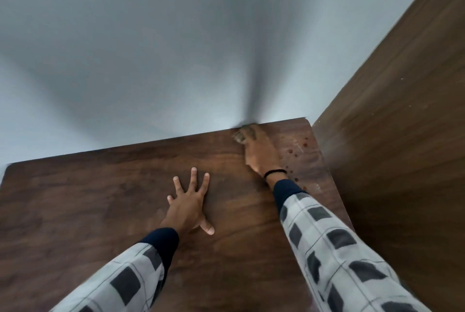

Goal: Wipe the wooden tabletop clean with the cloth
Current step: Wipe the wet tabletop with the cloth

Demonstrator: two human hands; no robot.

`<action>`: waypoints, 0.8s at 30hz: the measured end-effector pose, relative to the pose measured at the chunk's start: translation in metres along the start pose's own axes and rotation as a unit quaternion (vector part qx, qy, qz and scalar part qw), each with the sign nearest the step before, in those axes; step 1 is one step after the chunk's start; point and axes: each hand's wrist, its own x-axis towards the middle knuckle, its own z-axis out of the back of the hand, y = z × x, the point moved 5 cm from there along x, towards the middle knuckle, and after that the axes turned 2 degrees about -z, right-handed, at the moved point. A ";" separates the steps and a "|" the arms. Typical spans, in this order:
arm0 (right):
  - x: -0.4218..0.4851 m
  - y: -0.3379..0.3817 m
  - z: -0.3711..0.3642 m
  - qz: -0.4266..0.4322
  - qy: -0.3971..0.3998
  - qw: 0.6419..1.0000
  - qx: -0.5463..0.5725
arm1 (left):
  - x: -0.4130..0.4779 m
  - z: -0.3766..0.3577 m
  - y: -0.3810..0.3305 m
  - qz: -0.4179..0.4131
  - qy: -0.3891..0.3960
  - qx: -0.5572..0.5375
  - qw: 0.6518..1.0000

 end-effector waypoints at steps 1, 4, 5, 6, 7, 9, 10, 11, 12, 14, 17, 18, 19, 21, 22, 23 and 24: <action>-0.003 -0.024 0.009 -0.056 -0.024 0.998 0.003 | 0.000 0.000 -0.001 0.001 0.003 -0.002 1.000; -0.016 -0.053 0.020 -0.184 -0.056 0.981 0.006 | 0.000 -0.001 -0.001 0.002 0.005 -0.002 1.000; -0.017 -0.047 0.018 -0.202 -0.056 0.978 0.011 | 0.001 -0.002 -0.001 0.002 0.005 -0.002 1.000; -0.018 -0.037 0.013 -0.206 -0.048 0.977 0.016 | 0.002 -0.003 -0.001 0.003 0.004 -0.003 1.000; -0.019 -0.026 0.007 -0.192 -0.037 0.980 0.017 | 0.003 -0.003 -0.001 0.002 0.005 -0.003 1.000; -0.026 -0.009 -0.006 -0.113 -0.018 0.993 0.000 | 0.004 -0.004 -0.001 -0.001 0.004 0.001 1.000; -0.029 -0.007 -0.008 -0.068 -0.006 0.998 -0.007 | 0.003 -0.003 -0.001 0.000 0.003 0.001 1.000; -0.029 -0.012 -0.006 -0.039 0.006 0.999 -0.008 | 0.003 -0.004 -0.001 0.002 0.004 0.000 1.000; -0.026 -0.022 -0.001 -0.027 0.010 1.000 -0.008 | 0.002 -0.003 -0.001 0.003 0.001 0.001 1.000; -0.015 -0.043 0.011 -0.062 -0.005 0.998 -0.006 | 0.001 -0.002 -0.002 0.003 0.000 0.006 1.000; -0.007 -0.045 0.017 -0.166 -0.032 0.986 0.008 | 0.001 -0.001 -0.003 0.002 0.004 0.008 1.000; -0.010 -0.034 0.012 -0.175 -0.031 0.984 0.011 | 0.002 -0.001 -0.003 0.001 0.005 0.010 1.000; -0.017 -0.022 0.004 -0.166 -0.020 0.986 0.018 | 0.003 0.000 -0.003 0.000 0.006 0.011 1.000; -0.037 -0.003 -0.008 -0.094 -0.008 0.995 0.025 | 0.003 -0.001 -0.003 0.000 0.007 0.011 1.000; -0.046 0.000 -0.011 -0.050 -0.007 0.999 0.018 | 0.003 -0.001 -0.002 -0.001 0.006 0.011 1.000; -0.053 -0.002 -0.012 -0.015 0.002 1.000 0.011 | 0.003 -0.002 -0.002 -0.001 0.005 0.010 1.000; -0.053 -0.009 -0.009 0.007 0.009 1.000 0.004 | 0.003 -0.002 -0.001 -0.001 0.002 0.010 1.000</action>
